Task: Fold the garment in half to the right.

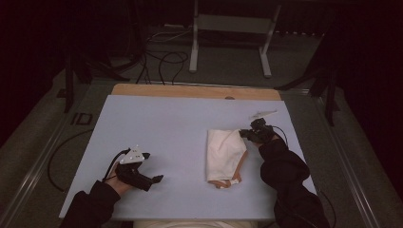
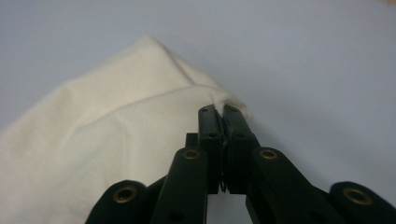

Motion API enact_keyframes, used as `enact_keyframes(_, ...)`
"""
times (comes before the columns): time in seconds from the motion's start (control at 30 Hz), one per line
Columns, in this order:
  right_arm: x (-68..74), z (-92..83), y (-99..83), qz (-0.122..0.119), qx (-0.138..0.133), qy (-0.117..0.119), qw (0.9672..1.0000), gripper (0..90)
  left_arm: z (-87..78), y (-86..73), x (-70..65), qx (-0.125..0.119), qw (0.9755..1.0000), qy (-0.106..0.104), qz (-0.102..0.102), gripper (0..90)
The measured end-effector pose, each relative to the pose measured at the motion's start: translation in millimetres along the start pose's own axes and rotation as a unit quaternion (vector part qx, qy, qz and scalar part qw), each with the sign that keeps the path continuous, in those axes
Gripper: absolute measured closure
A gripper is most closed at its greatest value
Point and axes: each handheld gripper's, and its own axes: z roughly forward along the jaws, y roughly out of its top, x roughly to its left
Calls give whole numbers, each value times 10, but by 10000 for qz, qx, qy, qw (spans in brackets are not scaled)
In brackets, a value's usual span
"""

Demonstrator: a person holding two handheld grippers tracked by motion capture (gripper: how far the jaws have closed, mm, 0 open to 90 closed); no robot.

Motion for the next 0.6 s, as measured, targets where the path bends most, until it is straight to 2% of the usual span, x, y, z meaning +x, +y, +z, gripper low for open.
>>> enact_keyframes(0.1,46,-83,119,-128,-146,-25,9998,881,-1,0,5,-24,10000,5,-16,2)
enact_keyframes(0.3,83,-219,224,-286,-357,-59,9989,881,0,1,6,-41,10000,7,-22,2)
enact_keyframes(0.6,-56,-71,106,-87,-87,-125,9998,881,2,-2,6,-32,10000,29,-27,2)
